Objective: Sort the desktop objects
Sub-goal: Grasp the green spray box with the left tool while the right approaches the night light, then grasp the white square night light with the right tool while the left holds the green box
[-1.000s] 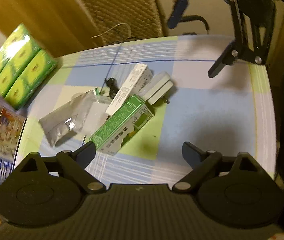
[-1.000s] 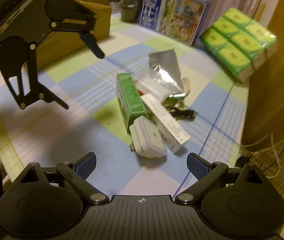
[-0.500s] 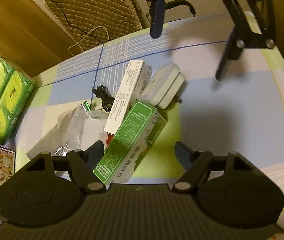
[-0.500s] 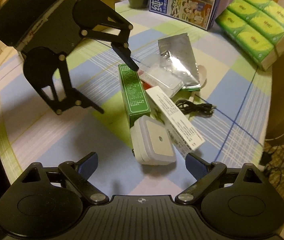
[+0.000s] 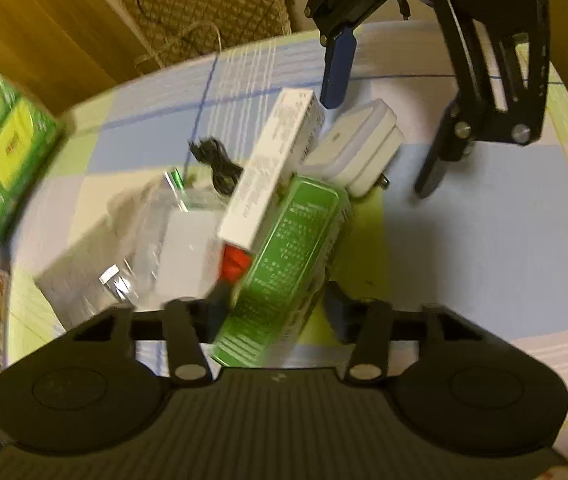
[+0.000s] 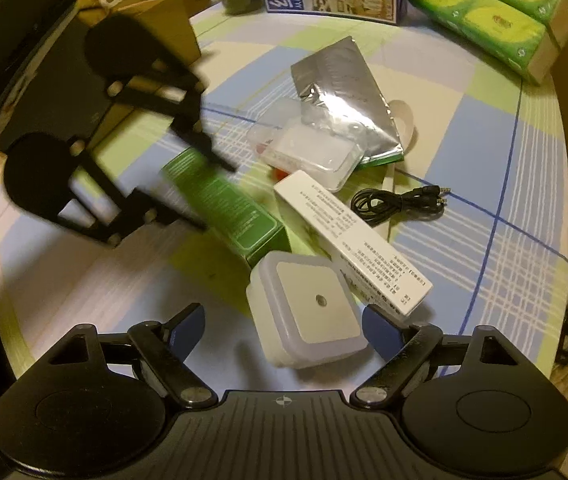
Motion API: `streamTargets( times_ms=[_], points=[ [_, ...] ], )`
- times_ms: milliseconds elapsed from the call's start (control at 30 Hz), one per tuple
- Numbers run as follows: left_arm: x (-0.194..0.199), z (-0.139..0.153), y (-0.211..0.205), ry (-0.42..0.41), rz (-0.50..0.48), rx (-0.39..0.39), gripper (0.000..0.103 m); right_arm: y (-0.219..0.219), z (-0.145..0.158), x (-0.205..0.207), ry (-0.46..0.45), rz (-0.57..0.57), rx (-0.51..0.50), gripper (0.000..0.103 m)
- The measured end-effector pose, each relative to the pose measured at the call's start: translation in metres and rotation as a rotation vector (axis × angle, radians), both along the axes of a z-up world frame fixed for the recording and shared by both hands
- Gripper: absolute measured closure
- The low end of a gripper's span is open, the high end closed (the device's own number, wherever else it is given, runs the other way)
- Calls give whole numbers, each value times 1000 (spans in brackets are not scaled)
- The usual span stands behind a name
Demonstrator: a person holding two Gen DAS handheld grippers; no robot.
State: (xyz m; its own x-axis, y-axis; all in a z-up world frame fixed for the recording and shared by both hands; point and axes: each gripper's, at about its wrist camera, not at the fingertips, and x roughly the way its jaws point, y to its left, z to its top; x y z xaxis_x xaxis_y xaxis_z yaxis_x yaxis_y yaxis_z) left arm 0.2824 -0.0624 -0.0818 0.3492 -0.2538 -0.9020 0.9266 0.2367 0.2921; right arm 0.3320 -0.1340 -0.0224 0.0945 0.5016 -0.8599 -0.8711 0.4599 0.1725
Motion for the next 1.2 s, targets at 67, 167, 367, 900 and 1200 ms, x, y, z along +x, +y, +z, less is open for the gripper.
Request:
streamTargets(
  times_ms=[67, 167, 367, 900, 1200],
  points=[
    [-1, 1, 2, 54, 27, 5, 71, 1, -1, 2, 12, -6, 4, 19],
    [-4, 2, 6, 113, 73, -4, 72, 3, -4, 5, 28, -7, -7, 19],
    [-10, 1, 8, 132, 128, -45, 72, 9, -13, 8, 68, -12, -25, 19],
    [-12, 5, 8, 134, 312, -114, 78, 8, -17, 10, 120, -107, -47, 40],
    [-46, 8, 32, 161, 537, -147, 78, 18, -2, -29, 114, -193, -97, 40]
  ],
)
